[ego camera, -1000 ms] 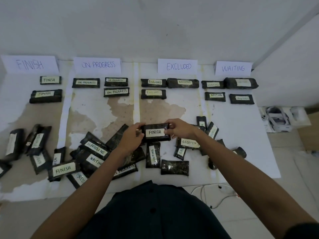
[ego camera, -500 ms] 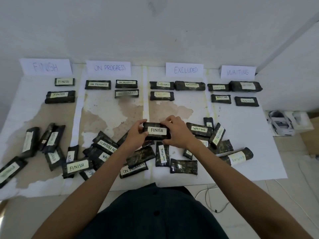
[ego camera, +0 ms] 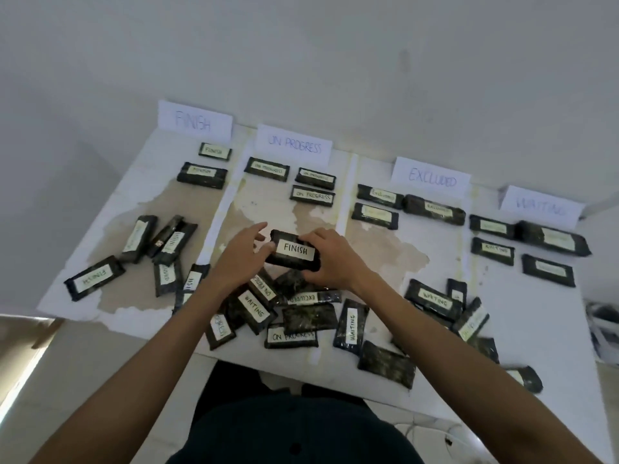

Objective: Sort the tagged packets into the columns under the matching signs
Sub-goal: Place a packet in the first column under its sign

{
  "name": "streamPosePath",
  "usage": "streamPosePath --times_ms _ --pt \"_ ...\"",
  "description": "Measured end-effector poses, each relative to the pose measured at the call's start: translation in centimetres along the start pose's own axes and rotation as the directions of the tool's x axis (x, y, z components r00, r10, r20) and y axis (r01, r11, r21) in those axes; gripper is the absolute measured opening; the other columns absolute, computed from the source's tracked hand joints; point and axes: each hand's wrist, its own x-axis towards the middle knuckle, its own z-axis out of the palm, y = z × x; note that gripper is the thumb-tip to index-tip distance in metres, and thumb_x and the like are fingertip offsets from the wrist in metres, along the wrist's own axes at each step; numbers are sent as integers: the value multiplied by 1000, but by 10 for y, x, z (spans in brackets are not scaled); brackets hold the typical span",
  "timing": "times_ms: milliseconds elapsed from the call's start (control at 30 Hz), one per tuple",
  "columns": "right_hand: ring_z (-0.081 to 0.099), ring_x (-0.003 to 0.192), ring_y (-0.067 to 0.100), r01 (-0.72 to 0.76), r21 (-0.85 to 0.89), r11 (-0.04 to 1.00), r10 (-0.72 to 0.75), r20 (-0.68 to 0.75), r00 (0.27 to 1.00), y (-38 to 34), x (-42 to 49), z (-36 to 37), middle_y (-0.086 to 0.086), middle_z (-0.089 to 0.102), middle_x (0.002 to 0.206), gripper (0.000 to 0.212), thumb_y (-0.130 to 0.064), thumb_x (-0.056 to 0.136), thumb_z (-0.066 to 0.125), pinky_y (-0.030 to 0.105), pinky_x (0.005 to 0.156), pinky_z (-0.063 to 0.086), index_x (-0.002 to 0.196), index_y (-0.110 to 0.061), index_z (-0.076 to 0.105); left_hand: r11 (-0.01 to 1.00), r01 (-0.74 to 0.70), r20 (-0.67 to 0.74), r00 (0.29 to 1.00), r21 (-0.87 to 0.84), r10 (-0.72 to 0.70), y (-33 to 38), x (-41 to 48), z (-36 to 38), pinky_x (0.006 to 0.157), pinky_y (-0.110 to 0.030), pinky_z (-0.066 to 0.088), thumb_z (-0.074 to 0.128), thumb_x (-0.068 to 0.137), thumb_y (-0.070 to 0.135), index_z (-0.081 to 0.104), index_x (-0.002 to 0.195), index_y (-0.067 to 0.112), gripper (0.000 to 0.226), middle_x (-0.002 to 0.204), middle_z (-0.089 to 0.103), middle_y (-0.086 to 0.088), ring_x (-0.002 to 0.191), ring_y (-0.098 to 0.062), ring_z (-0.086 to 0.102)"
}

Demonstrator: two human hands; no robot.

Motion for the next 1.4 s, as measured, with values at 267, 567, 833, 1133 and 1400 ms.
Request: streamPosePath --times_ms 267,567,833,1133,1400 --pt "51 102 26 -28 6 1000 28 18 999 -62 88 16 7 57 118 64 -37 72 72 40 92 44 129 -15 52 987 -45 -90 994 153 59 -67 23 -98 98 -39 43 52 93 25 46 133 15 42 126 54 -9 114 -24 51" --pt "48 102 27 -124 57 991 122 31 992 -114 198 55 10 57 113 60 -33 73 71 36 89 44 126 -13 53 965 -45 -27 998 257 53 -141 76 -174 104 -42 36 52 91 20 43 137 15 47 137 47 -11 127 -29 40" --pt "49 106 30 -156 70 985 156 2 988 -142 305 72 13 56 114 63 -35 71 73 39 93 43 124 -8 54 948 -81 -9 996 307 88 -176 147 -230 103 -45 37 54 90 19 37 140 11 53 142 41 -13 129 -32 38" --pt "46 109 31 -156 -2 988 156 12 988 -141 413 97 16 54 119 60 -31 77 70 37 94 40 129 -8 49 912 -67 34 998 404 58 -211 229 -244 102 -47 37 53 90 17 22 143 -2 64 144 36 -21 126 -38 38" --pt "44 110 32 -160 -35 986 162 64 985 -125 463 123 17 52 123 58 -25 78 70 41 93 44 129 -7 48 863 -136 81 991 486 110 -250 254 -229 110 -43 30 52 91 19 21 143 -5 65 149 27 -24 136 -37 29"
